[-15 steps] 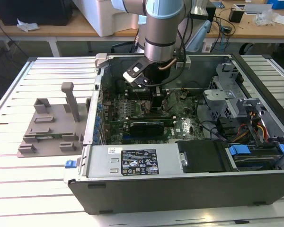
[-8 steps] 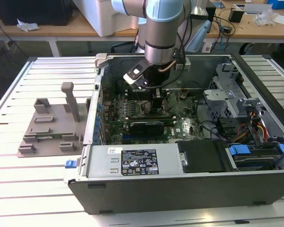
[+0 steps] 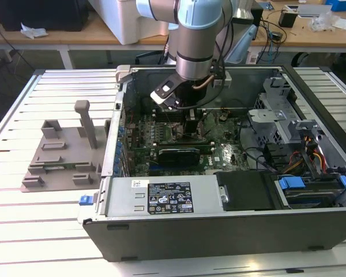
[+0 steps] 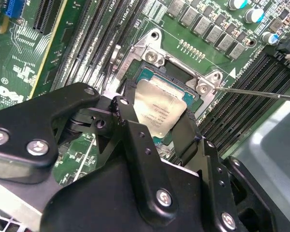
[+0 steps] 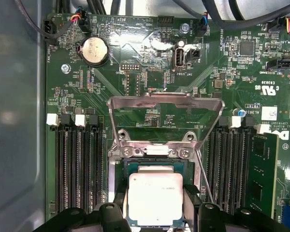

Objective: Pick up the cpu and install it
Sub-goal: 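Place the cpu into insertion slot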

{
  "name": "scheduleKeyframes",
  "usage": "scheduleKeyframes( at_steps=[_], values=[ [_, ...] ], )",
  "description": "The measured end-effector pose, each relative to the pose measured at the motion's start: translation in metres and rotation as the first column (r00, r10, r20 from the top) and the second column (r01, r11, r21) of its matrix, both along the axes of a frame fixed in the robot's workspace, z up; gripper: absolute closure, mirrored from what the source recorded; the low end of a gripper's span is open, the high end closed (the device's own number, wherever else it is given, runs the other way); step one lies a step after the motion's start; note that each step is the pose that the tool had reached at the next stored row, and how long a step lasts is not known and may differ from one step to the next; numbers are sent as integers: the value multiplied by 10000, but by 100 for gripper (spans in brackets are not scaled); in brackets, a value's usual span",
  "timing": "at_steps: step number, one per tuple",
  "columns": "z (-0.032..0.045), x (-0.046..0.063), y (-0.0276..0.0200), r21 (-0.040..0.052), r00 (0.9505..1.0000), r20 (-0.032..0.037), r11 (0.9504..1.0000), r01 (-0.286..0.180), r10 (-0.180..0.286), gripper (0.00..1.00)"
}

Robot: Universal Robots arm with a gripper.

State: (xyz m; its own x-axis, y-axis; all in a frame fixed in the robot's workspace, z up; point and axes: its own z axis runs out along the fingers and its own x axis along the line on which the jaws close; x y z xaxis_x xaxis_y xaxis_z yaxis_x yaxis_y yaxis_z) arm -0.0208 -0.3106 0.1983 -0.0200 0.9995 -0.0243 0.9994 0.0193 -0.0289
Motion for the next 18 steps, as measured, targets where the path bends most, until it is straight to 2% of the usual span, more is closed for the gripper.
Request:
scheduleKeyframes(
  at_steps=[3,4,6,12,15,16,18],
  values=[
    [-3,2,1,4,10000,3,10000,-1,1,45],
    [-3,2,0,3,10000,1,10000,0,0,38],
    [0,1,0,1,10000,0,10000,-1,1,38],
    [161,2,12,3,10000,1,10000,-1,1,40],
    [167,0,12,24,10000,1,10000,-1,1,59],
    [163,-1,12,32,10000,2,10000,-1,1,71],
    [154,-4,12,60,10000,0,10000,-1,1,83]
  ],
)
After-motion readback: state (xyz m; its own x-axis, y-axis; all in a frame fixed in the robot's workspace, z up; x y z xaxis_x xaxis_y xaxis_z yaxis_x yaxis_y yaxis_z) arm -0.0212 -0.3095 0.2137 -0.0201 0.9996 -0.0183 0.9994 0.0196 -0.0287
